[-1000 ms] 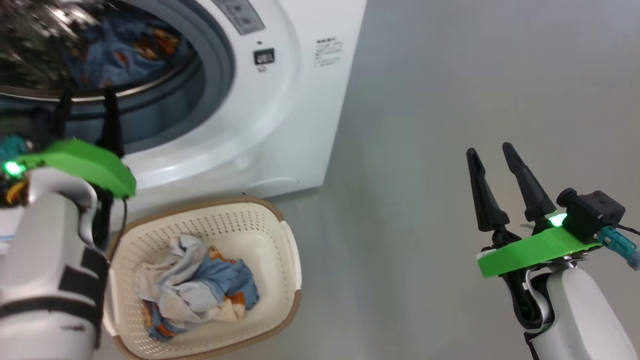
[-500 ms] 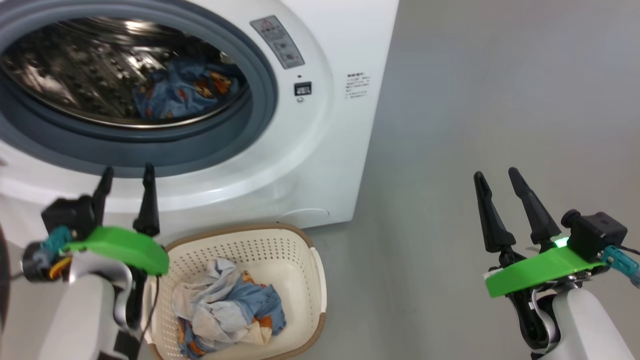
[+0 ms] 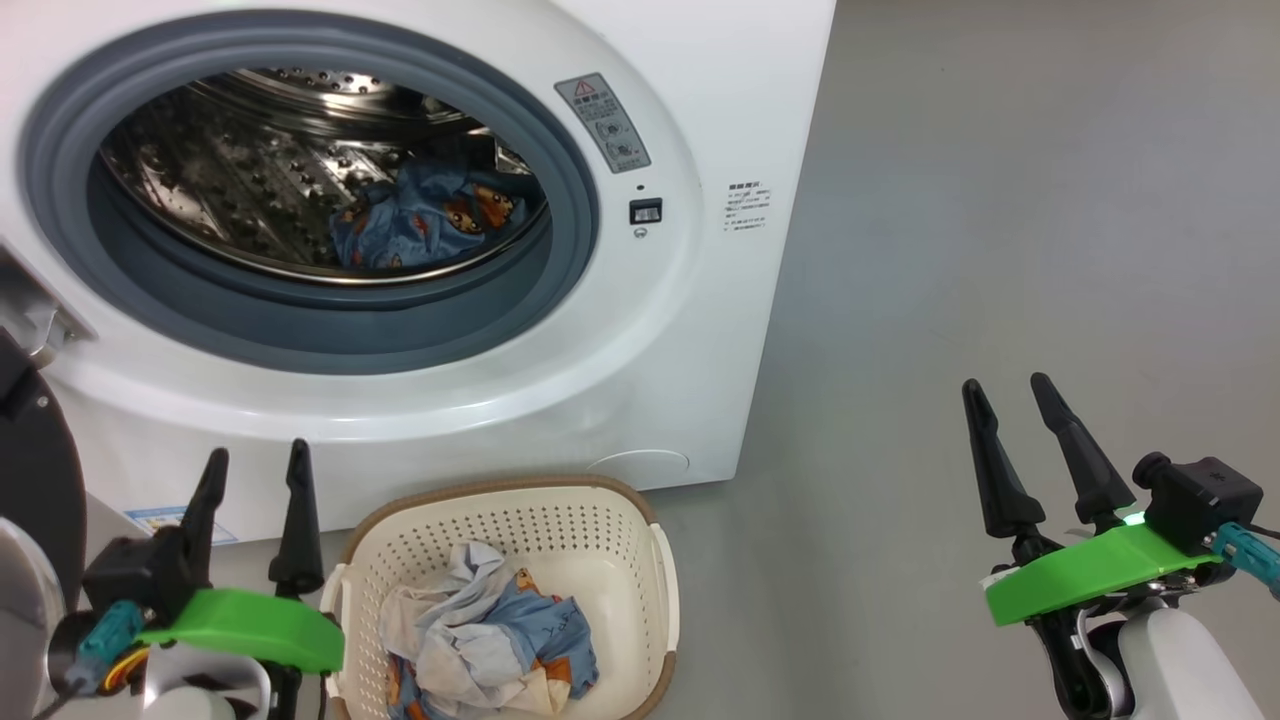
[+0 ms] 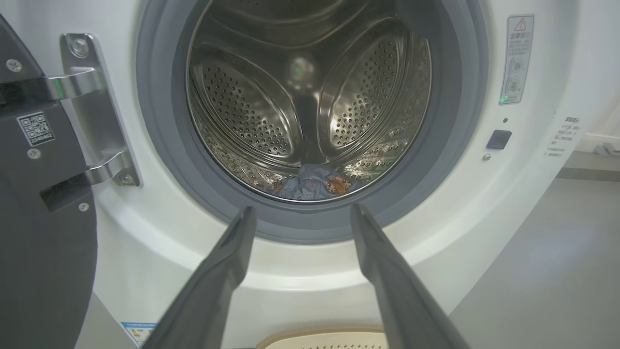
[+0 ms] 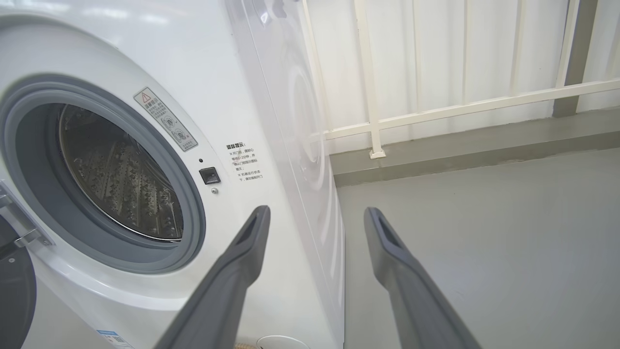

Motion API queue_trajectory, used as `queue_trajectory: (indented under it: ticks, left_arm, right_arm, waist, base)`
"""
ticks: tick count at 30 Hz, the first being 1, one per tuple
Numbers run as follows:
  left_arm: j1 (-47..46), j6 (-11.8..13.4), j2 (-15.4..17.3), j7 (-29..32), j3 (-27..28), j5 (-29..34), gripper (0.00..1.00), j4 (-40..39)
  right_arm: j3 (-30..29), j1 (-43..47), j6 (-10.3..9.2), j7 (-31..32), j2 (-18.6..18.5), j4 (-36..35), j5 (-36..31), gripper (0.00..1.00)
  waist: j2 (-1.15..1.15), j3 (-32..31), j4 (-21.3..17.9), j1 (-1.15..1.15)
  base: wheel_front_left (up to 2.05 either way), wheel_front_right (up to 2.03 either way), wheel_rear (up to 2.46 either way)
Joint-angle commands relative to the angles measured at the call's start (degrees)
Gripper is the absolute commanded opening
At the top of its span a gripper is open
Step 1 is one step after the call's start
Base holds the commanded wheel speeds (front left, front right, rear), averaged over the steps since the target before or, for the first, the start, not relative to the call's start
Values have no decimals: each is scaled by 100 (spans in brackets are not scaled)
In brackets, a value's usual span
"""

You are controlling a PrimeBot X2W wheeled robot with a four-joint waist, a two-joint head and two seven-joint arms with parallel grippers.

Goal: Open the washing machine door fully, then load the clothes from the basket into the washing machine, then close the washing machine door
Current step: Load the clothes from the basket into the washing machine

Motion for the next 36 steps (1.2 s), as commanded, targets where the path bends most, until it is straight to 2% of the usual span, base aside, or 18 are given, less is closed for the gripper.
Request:
queue_trajectory:
  ticks: [1,11,36]
  left_arm:
    - [12,44,94,-37,223,24,100,-241]
    - [244,58,-33,-37,235,67,100,-483]
    - [228,-10,-119,-37,286,124,100,-428]
  right_arm:
    - [84,8,9,-28,-46,-159,9,100]
    - [63,80,9,-28,-70,-179,-30,100]
    - [178,57,9,-28,-167,-124,-11,100]
  waist:
    - [0,-11,20,0]
    - [0,-56,75,0]
    - [0,29,36,0]
  base:
    - [0,0,0]
    - [0,0,0]
    - [0,0,0]
